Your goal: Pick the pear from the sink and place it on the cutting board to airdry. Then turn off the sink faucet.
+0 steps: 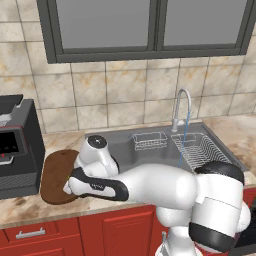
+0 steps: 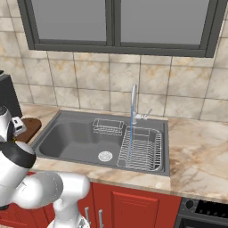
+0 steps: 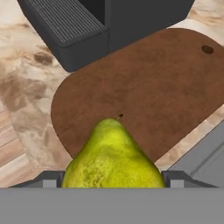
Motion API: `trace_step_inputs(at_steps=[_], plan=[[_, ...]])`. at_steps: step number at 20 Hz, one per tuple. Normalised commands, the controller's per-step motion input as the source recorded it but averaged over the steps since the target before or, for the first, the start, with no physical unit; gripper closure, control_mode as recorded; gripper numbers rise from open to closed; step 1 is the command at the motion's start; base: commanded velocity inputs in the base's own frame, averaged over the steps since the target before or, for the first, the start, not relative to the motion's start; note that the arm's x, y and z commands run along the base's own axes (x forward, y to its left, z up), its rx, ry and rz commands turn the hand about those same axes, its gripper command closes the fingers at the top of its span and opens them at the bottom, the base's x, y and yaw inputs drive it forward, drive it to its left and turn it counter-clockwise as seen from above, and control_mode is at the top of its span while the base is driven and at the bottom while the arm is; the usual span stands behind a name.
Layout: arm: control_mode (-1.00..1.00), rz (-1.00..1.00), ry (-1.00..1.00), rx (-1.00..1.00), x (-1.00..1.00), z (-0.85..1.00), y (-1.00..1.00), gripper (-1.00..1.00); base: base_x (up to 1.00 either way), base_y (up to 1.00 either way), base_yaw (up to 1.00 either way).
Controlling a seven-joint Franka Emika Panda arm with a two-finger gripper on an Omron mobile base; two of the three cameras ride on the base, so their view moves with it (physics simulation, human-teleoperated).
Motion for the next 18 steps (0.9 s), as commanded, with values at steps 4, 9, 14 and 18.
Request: trace_step_inputs(at_steps=[4, 9, 14, 18], plan=[[-1.00, 0.00, 0.00, 0.00, 0.24, -0.20, 0.13, 1.00, 0.00, 0.00, 0.00], [-1.00, 0.00, 0.00, 0.00, 0.22, -0.18, 0.14, 1.00, 0.00, 0.00, 0.00], [-1.00, 0.00, 0.00, -0.01, 0.21, -0.17, 0.19, 1.00, 0.00, 0.00, 0.00], [-1.00, 0.00, 0.00, -0.01, 0.17, -0.15, 0.18, 1.00, 0.00, 0.00, 0.00]])
